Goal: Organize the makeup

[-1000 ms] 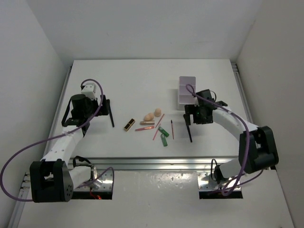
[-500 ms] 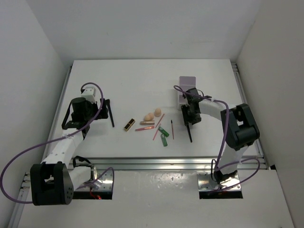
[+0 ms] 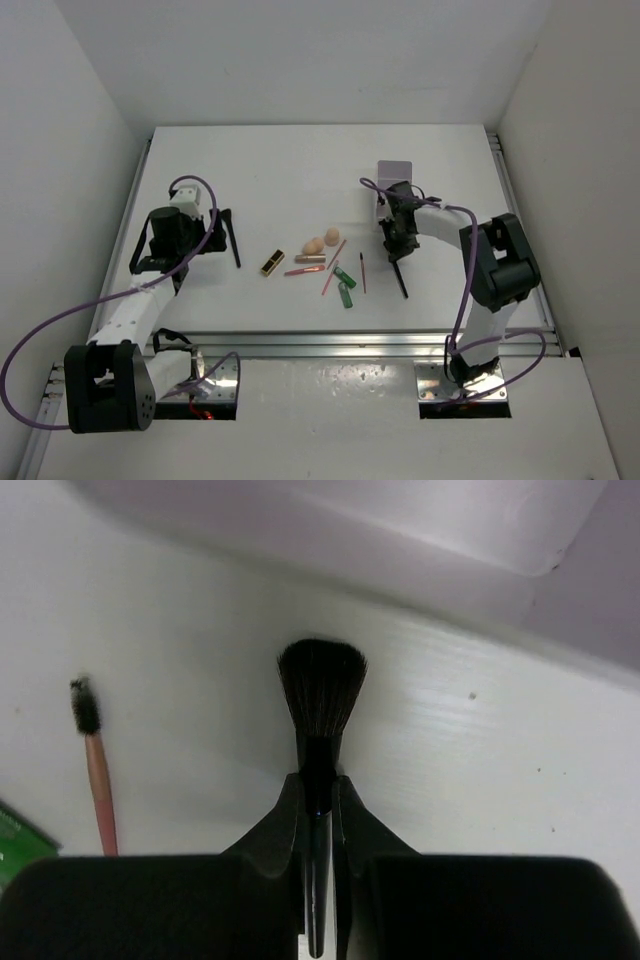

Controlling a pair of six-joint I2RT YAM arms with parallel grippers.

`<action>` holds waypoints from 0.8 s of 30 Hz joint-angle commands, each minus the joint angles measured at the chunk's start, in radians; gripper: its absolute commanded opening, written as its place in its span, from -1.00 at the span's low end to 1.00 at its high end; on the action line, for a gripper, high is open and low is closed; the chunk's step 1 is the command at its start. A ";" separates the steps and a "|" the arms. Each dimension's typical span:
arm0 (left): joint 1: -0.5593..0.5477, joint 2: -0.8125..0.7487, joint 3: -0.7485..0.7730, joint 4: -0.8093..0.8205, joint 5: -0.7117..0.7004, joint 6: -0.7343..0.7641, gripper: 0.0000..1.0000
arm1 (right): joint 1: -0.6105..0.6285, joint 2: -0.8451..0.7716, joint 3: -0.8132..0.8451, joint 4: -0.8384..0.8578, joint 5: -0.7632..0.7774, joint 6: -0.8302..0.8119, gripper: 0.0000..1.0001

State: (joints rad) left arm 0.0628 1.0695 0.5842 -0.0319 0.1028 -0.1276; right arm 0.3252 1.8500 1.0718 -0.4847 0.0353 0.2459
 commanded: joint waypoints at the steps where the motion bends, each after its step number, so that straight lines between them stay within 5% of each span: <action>1: 0.017 -0.009 -0.006 0.035 0.006 0.003 0.98 | 0.027 -0.104 -0.030 0.023 -0.073 -0.094 -1.00; 6: 0.017 0.010 -0.006 0.044 0.024 0.003 0.98 | 0.052 -0.262 0.014 0.078 -0.218 -0.149 -1.00; 12: 0.017 0.030 -0.006 0.044 0.034 0.003 0.98 | 0.029 -0.442 -0.102 0.718 -0.143 -0.093 -1.00; 14: 0.017 0.041 -0.006 0.044 0.034 0.003 0.98 | 0.003 -0.404 -0.124 1.039 -0.039 -0.079 -1.00; 17: 0.017 0.050 0.012 0.044 0.034 0.003 0.98 | -0.029 -0.295 -0.072 1.234 0.070 -0.100 -1.00; 24: 0.017 0.070 0.045 0.044 0.034 0.013 0.98 | -0.055 -0.107 0.045 1.368 0.186 -0.171 -1.00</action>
State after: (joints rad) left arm 0.0677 1.1370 0.5846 -0.0135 0.1265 -0.1165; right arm 0.2749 1.7229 1.0554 0.7055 0.1432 0.1089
